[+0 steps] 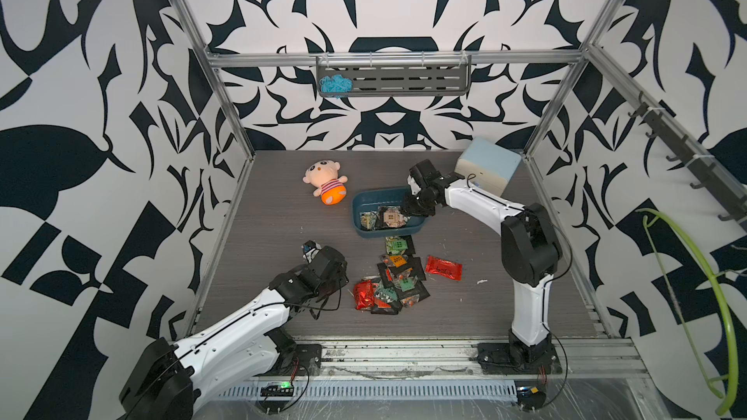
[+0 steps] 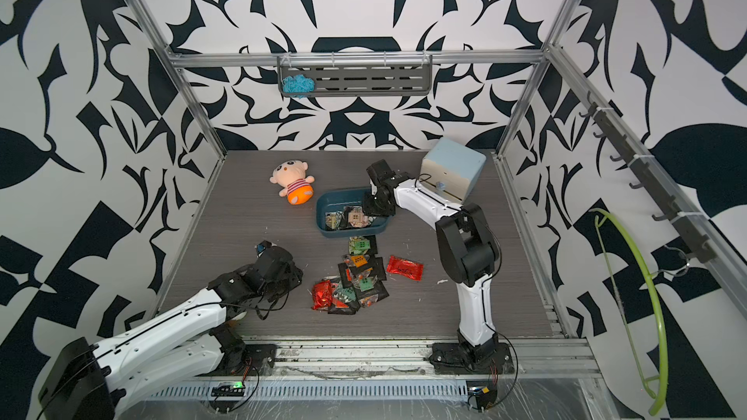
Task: Put the tea bags into the storage box
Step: Place the tea bag in the storage box, then pick up the tea bag from the center of the board.
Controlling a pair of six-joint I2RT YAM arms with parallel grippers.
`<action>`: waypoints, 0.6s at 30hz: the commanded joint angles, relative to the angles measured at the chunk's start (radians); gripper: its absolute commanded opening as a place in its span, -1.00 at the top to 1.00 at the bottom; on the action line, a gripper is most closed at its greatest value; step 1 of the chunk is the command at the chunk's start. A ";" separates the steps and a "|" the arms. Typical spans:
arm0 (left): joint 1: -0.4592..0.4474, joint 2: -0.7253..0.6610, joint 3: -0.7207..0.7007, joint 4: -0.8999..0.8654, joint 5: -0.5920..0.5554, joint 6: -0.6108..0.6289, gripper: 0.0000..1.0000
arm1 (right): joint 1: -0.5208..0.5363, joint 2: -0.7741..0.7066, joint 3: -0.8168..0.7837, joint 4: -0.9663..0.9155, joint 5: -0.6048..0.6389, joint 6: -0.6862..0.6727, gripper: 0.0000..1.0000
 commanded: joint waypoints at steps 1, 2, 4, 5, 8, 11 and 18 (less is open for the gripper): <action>0.004 -0.036 0.022 -0.031 0.037 0.023 0.37 | 0.002 -0.142 0.034 -0.090 0.124 -0.075 0.32; 0.004 -0.047 0.022 -0.032 0.046 0.023 0.37 | 0.002 -0.176 0.021 -0.096 0.134 -0.082 0.32; 0.004 -0.064 0.021 -0.020 0.072 0.023 0.37 | 0.003 -0.268 -0.024 -0.099 0.150 -0.095 0.32; 0.004 -0.071 0.018 -0.012 0.083 0.022 0.37 | 0.002 -0.313 -0.048 -0.097 0.150 -0.097 0.32; 0.002 -0.088 0.017 0.016 0.114 0.020 0.37 | 0.003 -0.472 -0.139 -0.081 0.170 -0.093 0.32; -0.003 -0.092 0.029 0.027 0.143 0.029 0.38 | 0.000 -0.638 -0.240 -0.066 0.181 -0.076 0.28; -0.089 -0.048 0.042 0.105 0.136 0.001 0.38 | -0.005 -1.017 -0.557 0.021 0.189 0.090 0.09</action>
